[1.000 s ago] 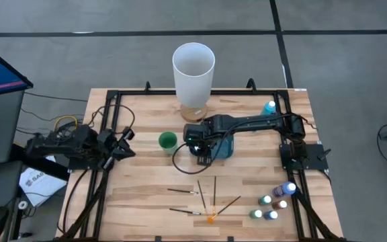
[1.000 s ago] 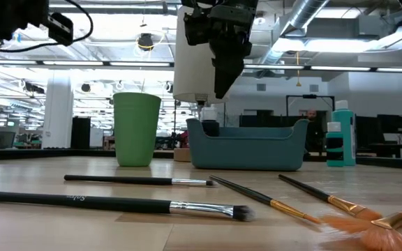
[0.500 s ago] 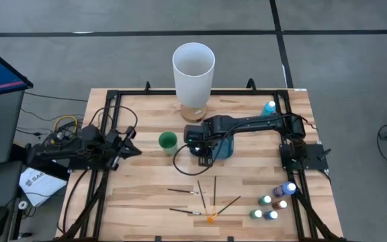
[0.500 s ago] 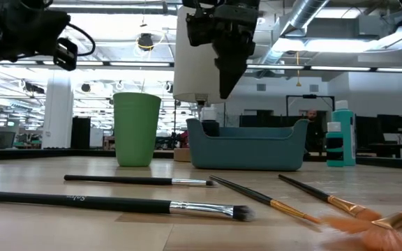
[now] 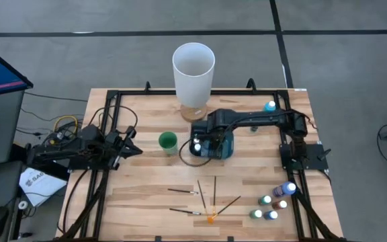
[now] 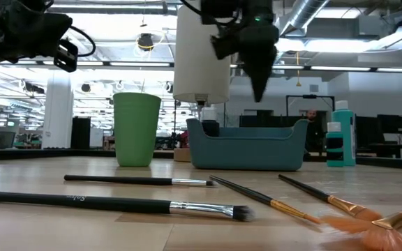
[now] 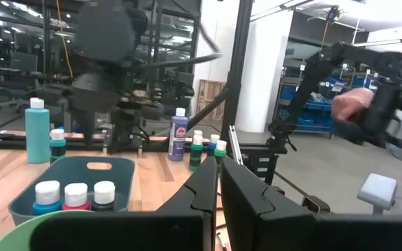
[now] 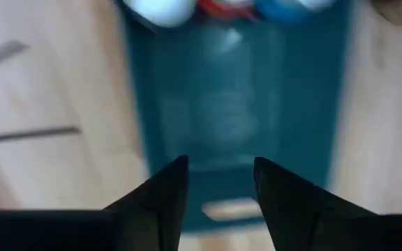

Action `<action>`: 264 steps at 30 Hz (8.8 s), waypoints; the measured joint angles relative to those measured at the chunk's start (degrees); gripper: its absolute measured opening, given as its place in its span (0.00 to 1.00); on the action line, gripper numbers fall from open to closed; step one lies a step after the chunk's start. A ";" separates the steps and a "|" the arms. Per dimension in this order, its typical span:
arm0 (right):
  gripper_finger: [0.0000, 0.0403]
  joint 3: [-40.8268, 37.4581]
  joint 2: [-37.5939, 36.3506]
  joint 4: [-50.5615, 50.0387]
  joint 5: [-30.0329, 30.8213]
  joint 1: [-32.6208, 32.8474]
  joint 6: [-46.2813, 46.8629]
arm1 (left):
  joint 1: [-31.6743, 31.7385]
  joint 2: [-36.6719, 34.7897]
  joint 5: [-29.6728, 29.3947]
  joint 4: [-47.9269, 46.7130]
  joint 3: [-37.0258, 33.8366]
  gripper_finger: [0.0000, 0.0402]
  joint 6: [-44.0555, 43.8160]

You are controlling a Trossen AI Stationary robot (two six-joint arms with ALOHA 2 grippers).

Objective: Pick & Place Paint Supplies
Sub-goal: Put the large blue paint bottle into the green bin

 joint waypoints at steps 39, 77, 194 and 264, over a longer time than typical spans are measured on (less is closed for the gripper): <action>0.50 -42.75 -40.12 9.05 6.09 -30.37 20.49 | 0.00 0.76 -0.04 -0.52 0.00 0.02 -0.07; 0.48 -41.37 -46.92 10.96 4.50 -30.60 13.75 | -0.02 0.74 -0.04 -0.24 -0.02 0.02 -0.12; 0.27 -4.97 -23.43 8.82 0.81 -8.57 15.16 | 0.00 0.76 -0.04 -0.24 -0.04 0.02 -0.10; 0.31 1.59 -1.15 11.65 -5.18 -9.09 4.47 | -0.01 0.76 -0.04 -0.24 -0.04 0.02 -0.12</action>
